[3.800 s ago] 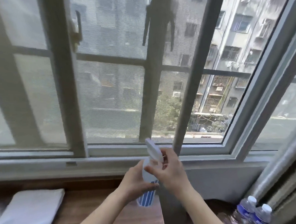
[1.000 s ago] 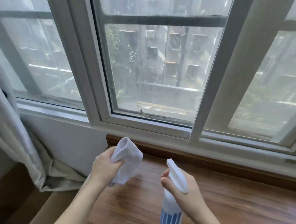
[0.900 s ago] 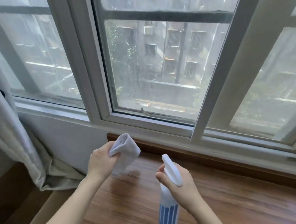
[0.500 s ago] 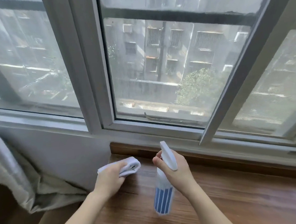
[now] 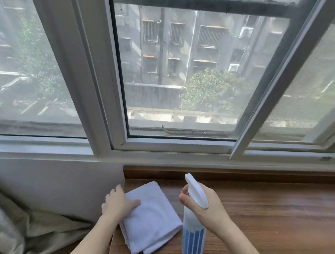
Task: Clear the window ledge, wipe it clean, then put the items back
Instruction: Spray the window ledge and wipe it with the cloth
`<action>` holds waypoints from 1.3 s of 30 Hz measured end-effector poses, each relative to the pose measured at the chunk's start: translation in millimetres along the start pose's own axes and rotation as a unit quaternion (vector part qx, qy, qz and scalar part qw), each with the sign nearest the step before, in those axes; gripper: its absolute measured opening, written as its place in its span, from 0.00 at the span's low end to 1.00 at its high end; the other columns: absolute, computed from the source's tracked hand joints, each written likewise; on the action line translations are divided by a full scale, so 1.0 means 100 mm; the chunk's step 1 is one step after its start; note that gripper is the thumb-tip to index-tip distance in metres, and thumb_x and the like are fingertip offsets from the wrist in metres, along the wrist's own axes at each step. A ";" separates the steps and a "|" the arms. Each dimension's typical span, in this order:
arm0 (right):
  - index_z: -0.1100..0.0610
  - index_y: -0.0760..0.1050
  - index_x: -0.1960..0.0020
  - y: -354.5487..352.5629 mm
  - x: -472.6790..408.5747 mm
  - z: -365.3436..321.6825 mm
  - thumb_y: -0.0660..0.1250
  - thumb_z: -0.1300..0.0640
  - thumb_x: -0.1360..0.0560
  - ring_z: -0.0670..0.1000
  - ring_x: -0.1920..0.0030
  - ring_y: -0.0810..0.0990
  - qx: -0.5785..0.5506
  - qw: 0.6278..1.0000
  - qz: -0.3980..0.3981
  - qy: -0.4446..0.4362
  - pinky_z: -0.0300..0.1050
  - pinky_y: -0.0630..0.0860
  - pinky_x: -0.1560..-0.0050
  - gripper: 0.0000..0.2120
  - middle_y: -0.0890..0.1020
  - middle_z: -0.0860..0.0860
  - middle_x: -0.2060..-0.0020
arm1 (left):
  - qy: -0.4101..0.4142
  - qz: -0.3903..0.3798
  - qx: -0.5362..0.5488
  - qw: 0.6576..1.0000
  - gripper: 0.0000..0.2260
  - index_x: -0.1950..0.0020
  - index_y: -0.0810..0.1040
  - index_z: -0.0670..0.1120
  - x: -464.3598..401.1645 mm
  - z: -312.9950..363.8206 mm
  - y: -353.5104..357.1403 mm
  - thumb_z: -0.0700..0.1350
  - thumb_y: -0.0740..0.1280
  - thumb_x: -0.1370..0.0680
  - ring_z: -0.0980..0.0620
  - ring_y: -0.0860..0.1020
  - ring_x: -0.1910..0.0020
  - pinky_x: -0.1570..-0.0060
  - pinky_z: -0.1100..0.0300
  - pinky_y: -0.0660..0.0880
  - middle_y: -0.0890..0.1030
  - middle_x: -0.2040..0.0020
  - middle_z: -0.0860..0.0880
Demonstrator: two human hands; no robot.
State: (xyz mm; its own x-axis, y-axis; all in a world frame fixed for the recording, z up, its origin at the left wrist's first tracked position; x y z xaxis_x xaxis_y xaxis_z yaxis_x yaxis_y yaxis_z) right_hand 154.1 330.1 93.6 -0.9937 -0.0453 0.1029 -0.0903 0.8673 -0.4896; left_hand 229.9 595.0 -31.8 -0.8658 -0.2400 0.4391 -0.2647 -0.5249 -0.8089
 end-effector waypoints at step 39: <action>0.60 0.76 0.61 0.26 0.10 0.13 0.75 0.39 0.34 0.42 0.68 0.72 0.058 0.978 -0.191 0.058 0.42 0.67 0.61 0.24 0.76 0.45 0.69 | 0.050 0.180 0.510 0.840 0.11 0.50 0.79 0.53 0.75 -0.20 -1.00 0.41 0.75 0.28 0.53 0.80 0.53 0.57 0.56 0.78 0.82 0.53 0.51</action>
State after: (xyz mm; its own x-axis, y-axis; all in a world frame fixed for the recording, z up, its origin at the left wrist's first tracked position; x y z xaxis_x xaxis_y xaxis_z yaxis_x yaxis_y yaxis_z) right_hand 140.6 346.1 70.6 -0.8720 -0.2931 0.3921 -0.4677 0.7354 -0.4904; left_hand 182.9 645.4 74.6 -0.8568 -0.4900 0.1609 0.4789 -0.8717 -0.1043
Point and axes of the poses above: each hand's wrist, its own x-axis away from the middle knuckle, its own y-axis out of the palm, z = x × y, the point moved 2 cm from there along -x, towards the middle knuckle
